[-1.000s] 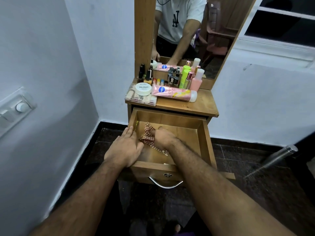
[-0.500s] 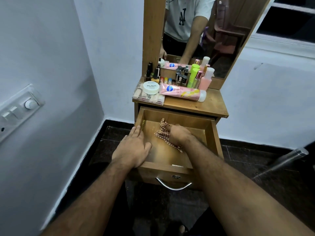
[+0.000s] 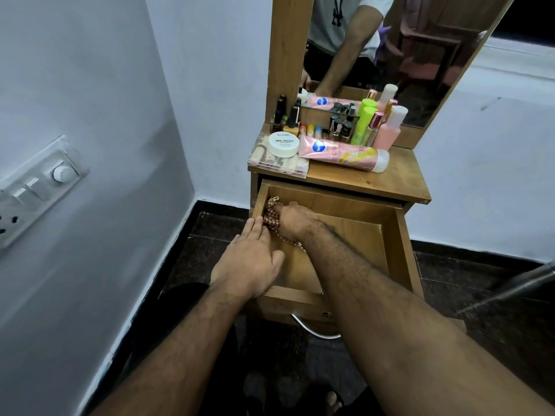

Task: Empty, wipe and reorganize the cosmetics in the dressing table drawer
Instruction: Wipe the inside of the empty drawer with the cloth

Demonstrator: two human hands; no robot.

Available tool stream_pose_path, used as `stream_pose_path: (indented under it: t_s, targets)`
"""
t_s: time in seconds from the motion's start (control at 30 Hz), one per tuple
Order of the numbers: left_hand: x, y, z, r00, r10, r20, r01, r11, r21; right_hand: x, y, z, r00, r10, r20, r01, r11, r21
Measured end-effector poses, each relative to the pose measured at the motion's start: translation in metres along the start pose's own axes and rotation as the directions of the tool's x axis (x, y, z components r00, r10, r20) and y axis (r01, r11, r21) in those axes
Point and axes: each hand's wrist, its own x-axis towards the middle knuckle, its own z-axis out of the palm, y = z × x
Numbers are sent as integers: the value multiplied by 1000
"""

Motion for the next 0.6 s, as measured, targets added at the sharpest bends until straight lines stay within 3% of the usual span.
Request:
stream_pose_path:
  t_s: [0.27, 0.5, 0.6]
  targets:
    - [-1, 1, -1, 1000, -1, -7, 1, 1000, -7, 2, 3, -12, 993, -66, 99, 63, 998, 26]
    - [-1, 1, -2, 1000, -6, -7, 6, 1000, -26, -27, 5, -1, 961, -206, 185, 213, 977, -21]
    - [-2, 3, -3, 1000, -6, -6, 6, 1000, -25, -45, 3, 6, 955, -187, 231, 189, 982, 15]
